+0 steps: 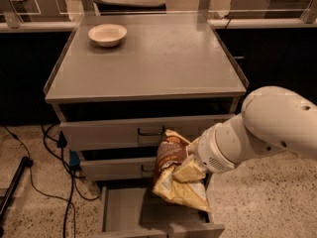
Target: Place brown chip bag into bottom drawer
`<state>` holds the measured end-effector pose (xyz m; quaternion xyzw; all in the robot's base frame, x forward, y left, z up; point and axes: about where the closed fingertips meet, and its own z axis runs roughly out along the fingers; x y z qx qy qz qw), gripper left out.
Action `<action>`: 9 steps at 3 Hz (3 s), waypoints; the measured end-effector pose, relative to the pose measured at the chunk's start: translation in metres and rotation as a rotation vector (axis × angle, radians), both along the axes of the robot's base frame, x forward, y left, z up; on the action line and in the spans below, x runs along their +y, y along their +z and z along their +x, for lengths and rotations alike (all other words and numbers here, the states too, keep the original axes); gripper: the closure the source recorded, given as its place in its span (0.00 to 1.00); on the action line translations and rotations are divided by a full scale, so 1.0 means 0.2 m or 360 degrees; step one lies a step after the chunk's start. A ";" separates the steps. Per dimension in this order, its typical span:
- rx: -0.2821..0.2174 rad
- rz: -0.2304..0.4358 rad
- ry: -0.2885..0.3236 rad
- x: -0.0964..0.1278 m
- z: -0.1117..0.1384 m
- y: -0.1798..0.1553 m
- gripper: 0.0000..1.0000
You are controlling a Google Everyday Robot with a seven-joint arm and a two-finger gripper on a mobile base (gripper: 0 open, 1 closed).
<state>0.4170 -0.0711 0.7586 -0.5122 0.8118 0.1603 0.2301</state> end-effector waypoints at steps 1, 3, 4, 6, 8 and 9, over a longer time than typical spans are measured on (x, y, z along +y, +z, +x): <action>0.0002 -0.0004 -0.0001 0.00 0.00 -0.02 1.00; 0.0070 -0.0036 -0.0046 -0.01 0.06 -0.27 1.00; 0.0174 -0.0046 -0.0113 -0.04 0.12 -0.53 1.00; 0.0359 -0.0033 -0.0200 -0.07 0.19 -0.99 1.00; 0.0430 0.0294 0.0119 0.05 0.19 -1.38 1.00; 0.0373 0.0279 0.0204 0.05 0.18 -1.42 1.00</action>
Offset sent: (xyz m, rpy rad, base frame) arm 0.0070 0.0003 -0.0316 -0.0200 0.0150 -0.0035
